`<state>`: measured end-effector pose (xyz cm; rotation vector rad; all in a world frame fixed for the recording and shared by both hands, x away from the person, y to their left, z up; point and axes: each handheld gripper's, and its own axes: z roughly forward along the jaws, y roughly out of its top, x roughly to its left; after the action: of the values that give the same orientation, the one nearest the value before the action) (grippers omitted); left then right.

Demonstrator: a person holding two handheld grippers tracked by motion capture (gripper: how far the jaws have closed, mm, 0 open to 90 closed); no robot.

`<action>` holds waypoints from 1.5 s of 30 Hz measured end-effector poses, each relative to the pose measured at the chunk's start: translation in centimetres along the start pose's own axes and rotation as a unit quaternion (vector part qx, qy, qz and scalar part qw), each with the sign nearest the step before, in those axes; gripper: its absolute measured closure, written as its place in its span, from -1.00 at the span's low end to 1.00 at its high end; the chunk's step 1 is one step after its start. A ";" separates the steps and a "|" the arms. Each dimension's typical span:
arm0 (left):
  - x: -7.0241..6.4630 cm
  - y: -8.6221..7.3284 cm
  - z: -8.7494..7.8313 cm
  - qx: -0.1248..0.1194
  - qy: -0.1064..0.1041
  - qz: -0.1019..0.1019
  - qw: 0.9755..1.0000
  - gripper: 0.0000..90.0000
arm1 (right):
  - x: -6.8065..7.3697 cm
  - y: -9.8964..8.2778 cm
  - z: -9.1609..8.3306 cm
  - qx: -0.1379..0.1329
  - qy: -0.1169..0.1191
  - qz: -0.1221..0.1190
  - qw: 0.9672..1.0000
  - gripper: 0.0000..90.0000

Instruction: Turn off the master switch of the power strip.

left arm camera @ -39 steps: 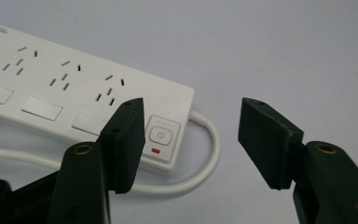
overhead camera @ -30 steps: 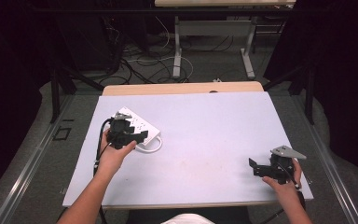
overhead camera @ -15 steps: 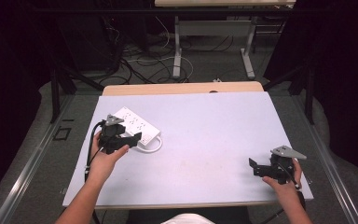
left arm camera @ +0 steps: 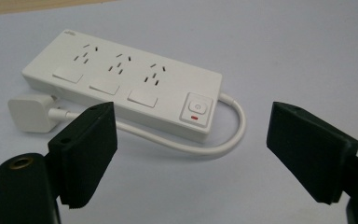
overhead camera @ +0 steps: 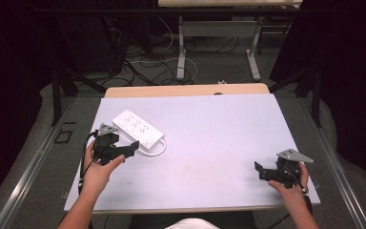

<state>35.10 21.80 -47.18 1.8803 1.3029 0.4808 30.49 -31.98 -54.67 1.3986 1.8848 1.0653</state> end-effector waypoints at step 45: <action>4.8 -8.5 -1.9 -0.035 0.033 -0.070 0.996 -0.99 | 0.1 0.0 0.0 -0.002 -0.001 0.001 1.000 -1.00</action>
<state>30.58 28.28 -53.16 1.7145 1.4330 0.5117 30.45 -31.91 -54.61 1.3989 1.8799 1.0667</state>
